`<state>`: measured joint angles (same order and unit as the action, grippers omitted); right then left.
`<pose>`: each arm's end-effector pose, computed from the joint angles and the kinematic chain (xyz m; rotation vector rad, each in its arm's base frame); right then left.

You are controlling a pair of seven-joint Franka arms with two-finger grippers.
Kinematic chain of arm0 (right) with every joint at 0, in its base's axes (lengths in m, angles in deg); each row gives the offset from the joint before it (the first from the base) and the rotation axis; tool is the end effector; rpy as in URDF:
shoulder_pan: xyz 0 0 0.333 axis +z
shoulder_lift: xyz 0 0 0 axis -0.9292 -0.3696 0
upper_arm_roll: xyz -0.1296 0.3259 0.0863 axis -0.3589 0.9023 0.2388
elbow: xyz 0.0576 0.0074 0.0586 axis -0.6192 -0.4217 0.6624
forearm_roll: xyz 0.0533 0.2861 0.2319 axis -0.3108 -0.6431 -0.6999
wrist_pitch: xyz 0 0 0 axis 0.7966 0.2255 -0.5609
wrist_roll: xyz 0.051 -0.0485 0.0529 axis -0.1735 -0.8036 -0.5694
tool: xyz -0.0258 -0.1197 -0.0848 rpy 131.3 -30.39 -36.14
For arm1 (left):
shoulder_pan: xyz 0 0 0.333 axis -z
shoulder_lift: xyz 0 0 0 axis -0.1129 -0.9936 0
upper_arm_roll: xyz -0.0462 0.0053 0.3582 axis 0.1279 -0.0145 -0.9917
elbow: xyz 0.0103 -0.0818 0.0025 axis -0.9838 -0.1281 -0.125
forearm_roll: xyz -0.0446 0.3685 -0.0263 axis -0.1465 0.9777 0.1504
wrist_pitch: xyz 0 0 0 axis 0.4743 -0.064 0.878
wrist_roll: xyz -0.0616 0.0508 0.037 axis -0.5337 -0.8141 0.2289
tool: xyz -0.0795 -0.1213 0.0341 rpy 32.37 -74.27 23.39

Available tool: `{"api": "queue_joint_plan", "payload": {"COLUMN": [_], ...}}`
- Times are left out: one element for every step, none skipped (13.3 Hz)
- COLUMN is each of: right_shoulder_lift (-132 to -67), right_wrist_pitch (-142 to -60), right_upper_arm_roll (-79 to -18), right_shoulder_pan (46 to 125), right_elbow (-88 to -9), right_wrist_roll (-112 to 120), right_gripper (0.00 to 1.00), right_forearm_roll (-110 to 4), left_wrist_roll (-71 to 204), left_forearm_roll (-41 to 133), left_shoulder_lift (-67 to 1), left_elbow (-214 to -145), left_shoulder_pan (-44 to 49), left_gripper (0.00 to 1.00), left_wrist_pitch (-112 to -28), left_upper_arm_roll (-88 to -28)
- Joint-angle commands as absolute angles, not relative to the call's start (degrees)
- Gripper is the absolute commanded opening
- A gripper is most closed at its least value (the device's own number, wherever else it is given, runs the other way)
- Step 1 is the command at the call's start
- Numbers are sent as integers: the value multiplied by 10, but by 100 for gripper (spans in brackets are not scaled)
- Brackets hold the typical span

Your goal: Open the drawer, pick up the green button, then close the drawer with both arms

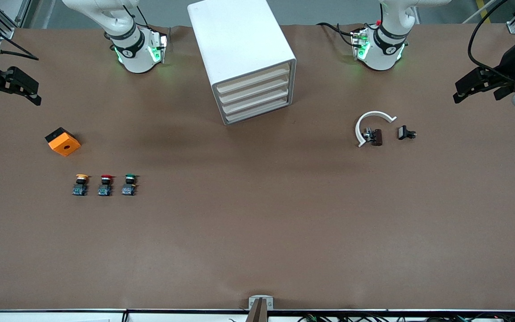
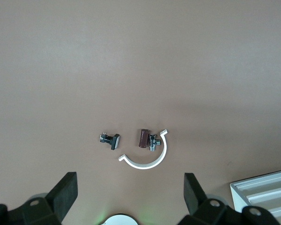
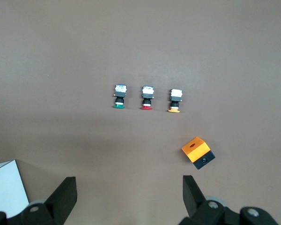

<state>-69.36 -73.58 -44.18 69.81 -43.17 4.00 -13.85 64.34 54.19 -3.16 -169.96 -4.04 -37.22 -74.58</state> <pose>0.4875 -0.0043 0.6564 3.0976 0.1415 0.0241 0.4932 -0.0389 0.6535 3.1243 0.1223 -0.0601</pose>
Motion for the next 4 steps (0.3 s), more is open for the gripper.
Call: {"api": "queue_joint_plan", "payload": {"right_shoulder_lift": [-696,-696,-696,-696], "right_wrist_pitch": [-734,-734,-735,-735], "right_upper_arm_roll": [-441,-441,-441,-441], "right_shoulder_pan": [701,700,696,695], "right_elbow": [-424,-424,-424,-424], "right_wrist_roll": [44,44,44,44], "right_gripper": [100,100,100,100], "right_forearm_roll": [-144,-144,-145,-145], "left_wrist_roll": [653,653,653,653], "left_forearm_roll": [555,555,555,556], "left_shoulder_lift": [-26,-26,-26,-26], "left_elbow": [-1698,-1698,-1698,-1697], "left_shoulder_pan": [-41,-40,-40,-40], "left_gripper": [100,100,100,100], "left_wrist_pitch": [-360,-357,-356,-354], "left_upper_arm_roll": [-744,-744,-744,-744]}}
